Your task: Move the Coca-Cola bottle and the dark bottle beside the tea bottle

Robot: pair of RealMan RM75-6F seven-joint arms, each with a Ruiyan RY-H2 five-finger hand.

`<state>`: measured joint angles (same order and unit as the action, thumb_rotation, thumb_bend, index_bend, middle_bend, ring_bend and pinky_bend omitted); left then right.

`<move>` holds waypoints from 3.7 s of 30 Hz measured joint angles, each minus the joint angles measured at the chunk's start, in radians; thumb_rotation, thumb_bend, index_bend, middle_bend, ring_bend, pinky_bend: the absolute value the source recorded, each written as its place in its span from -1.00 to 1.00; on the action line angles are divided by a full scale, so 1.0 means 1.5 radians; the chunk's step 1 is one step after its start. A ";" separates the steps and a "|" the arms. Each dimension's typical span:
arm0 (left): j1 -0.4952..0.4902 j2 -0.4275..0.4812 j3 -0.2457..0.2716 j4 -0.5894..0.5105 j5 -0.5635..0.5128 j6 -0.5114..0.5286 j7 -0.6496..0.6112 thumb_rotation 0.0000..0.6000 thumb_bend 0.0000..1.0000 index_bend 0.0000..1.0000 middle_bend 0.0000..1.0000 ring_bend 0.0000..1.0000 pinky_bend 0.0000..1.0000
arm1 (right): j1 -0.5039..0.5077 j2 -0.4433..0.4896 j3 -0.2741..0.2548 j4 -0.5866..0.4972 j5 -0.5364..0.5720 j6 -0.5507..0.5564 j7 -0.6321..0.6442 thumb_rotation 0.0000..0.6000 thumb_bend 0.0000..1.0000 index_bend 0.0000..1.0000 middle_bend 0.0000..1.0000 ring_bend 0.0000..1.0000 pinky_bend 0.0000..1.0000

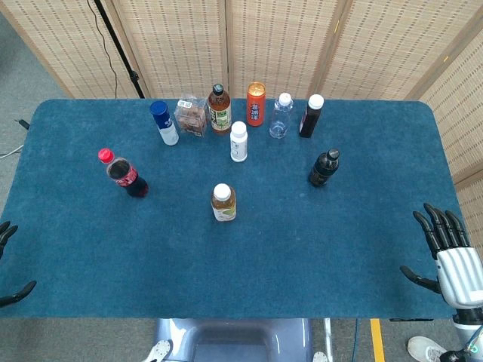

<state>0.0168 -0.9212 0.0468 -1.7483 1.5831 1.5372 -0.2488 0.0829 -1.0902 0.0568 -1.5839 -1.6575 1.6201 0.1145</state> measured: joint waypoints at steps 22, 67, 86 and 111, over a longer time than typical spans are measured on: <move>-0.036 -0.032 -0.043 0.073 -0.011 -0.008 -0.108 1.00 -0.95 -1.00 -1.00 -1.00 -1.00 | 0.006 0.038 -0.002 -0.066 0.074 -0.080 -0.059 1.00 -1.00 -1.00 -1.00 -1.00 -1.00; -0.422 -0.449 -0.166 0.611 -0.103 -0.396 -0.609 1.00 -0.66 -0.98 -0.97 -0.94 -0.70 | 0.029 0.035 -0.009 -0.065 0.106 -0.158 -0.062 1.00 -1.00 -1.00 -1.00 -1.00 -1.00; -0.431 -0.501 -0.184 0.614 -0.147 -0.393 -0.558 1.00 -0.29 0.19 -0.11 -0.15 -0.02 | 0.024 0.042 -0.009 -0.070 0.104 -0.147 -0.054 1.00 -1.00 -1.00 -1.00 -1.00 -1.00; -0.449 -0.510 -0.187 0.348 -0.124 -0.309 -0.302 1.00 -0.36 0.20 -0.09 -0.14 -0.02 | 0.027 0.055 -0.007 -0.076 0.113 -0.157 -0.043 1.00 -1.00 -1.00 -1.00 -1.00 -1.00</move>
<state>-0.6560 -1.6866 -0.2337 -1.2264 1.3970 1.0742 -0.7015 0.1230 -1.0071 0.0460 -1.6985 -1.4881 1.3839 0.0507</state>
